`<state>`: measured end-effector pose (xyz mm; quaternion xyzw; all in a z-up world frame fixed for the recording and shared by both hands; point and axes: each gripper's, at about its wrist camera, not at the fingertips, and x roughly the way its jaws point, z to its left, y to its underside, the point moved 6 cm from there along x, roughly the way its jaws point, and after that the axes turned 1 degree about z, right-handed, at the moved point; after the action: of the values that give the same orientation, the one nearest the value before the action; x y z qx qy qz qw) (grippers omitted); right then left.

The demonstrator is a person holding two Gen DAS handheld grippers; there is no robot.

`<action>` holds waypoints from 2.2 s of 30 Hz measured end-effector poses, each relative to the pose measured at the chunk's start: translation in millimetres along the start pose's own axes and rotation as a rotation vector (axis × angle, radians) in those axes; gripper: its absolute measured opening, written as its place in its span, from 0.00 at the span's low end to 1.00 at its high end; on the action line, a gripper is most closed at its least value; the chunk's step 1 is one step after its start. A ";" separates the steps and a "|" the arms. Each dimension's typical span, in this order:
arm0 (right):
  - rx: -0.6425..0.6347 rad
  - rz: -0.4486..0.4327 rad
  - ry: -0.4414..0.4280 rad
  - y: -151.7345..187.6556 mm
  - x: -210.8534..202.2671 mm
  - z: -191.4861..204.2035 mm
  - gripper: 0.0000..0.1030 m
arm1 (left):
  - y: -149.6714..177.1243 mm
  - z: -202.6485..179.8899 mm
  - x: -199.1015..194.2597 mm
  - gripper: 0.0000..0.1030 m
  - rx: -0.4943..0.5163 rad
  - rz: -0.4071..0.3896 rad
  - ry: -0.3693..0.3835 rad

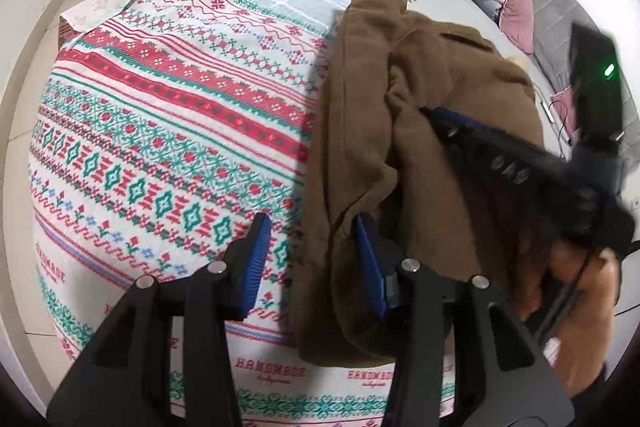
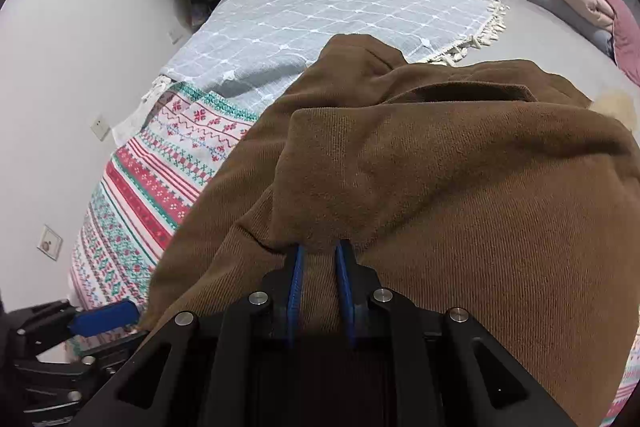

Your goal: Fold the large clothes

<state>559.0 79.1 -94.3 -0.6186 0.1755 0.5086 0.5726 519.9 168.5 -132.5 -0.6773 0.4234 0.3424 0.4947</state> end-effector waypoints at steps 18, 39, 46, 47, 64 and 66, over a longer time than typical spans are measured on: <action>0.022 -0.046 0.098 108.6 -78.5 -15.6 0.45 | 0.9 4.0 -4.6 0.49 0.019 -0.006 0.035; 0.042 -0.110 0.148 113.8 -76.6 -10.7 0.45 | 21.9 -21.7 -18.4 0.78 0.029 -0.022 0.107; 0.035 -0.120 0.143 114.8 -76.5 -10.7 0.45 | 26.7 -10.6 0.6 0.80 -0.049 0.036 0.168; 0.034 -0.122 0.143 115.1 -76.6 -10.7 0.45 | 27.6 -8.6 3.4 0.80 -0.058 0.042 0.181; 0.075 -0.164 0.058 117.7 -86.8 -19.4 0.46 | 36.7 -3.8 9.0 0.61 -0.199 0.083 0.371; 0.086 -0.175 0.038 117.9 -88.8 -20.1 0.46 | 36.9 -1.0 10.6 0.55 -0.217 0.080 0.382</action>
<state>435.9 -4.5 -86.6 -0.6160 0.1534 0.4366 0.6375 490.7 159.4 -155.6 -0.7618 0.4965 0.2709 0.3159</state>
